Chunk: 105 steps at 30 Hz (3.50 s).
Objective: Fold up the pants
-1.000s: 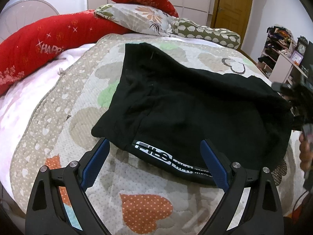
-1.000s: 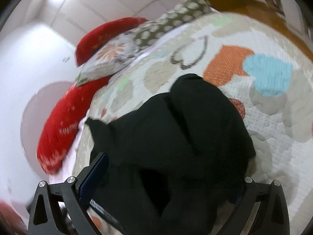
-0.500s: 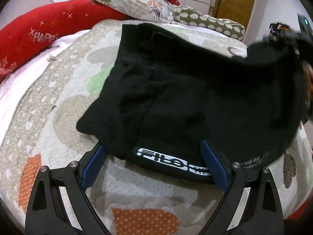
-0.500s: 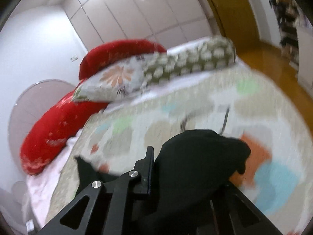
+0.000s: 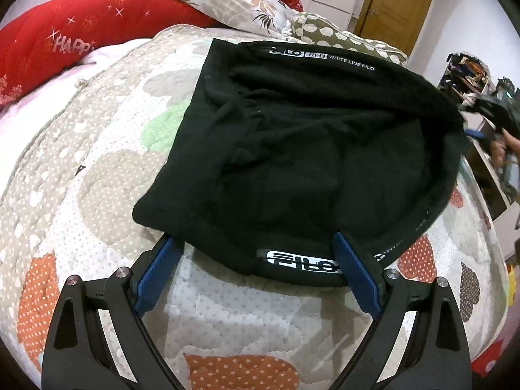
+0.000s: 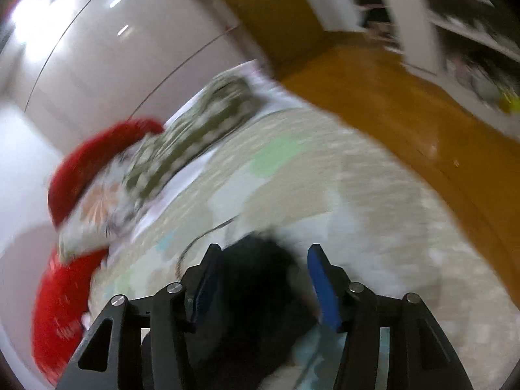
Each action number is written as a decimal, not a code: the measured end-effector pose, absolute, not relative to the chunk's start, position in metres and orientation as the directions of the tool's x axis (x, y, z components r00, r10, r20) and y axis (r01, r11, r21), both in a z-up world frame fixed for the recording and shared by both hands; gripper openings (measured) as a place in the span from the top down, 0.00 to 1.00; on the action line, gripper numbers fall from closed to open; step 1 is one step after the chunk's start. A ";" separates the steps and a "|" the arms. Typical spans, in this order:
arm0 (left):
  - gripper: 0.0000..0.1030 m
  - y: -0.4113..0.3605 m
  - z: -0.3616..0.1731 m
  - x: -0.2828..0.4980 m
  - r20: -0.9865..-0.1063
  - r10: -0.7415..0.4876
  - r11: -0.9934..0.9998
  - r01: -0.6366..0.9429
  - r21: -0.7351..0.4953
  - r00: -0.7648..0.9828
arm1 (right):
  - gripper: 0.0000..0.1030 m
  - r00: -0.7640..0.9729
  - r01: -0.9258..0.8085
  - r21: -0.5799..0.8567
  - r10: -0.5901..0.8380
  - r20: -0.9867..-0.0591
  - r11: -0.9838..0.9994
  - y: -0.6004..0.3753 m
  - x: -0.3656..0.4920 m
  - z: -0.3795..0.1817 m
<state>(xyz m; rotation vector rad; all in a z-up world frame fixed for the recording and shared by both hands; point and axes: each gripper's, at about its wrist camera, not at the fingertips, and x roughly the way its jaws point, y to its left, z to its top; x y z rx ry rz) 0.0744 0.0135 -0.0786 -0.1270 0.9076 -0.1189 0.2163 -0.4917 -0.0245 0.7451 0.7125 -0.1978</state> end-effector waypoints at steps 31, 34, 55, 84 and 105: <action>0.72 0.064 -0.078 0.108 -0.712 -0.327 0.857 -0.122 -0.500 0.621 | 0.83 0.762 0.132 0.517 0.247 -0.598 0.846 -0.431 0.163 -0.077; 0.74 0.069 -0.074 0.102 -0.706 -0.336 0.854 -0.114 -0.508 0.623 | 0.83 0.779 0.082 0.523 0.273 -0.564 0.848 -0.428 0.127 -0.061; 0.71 0.113 -0.067 0.018 -0.750 -0.255 0.878 -0.178 -0.444 0.610 | 0.49 0.729 0.093 0.530 0.305 -0.613 0.843 -0.423 -0.050 -0.039; 0.64 0.109 -0.075 0.023 -0.753 -0.224 0.901 -0.163 -0.402 0.619 | 0.31 0.658 0.017 0.550 0.405 -0.635 0.835 -0.378 0.206 -0.008; 0.53 0.093 -0.061 0.013 -0.764 -0.209 0.918 -0.147 -0.369 0.610 | 0.86 0.688 0.001 0.297 0.215 -0.694 0.955 -0.415 -0.018 -0.050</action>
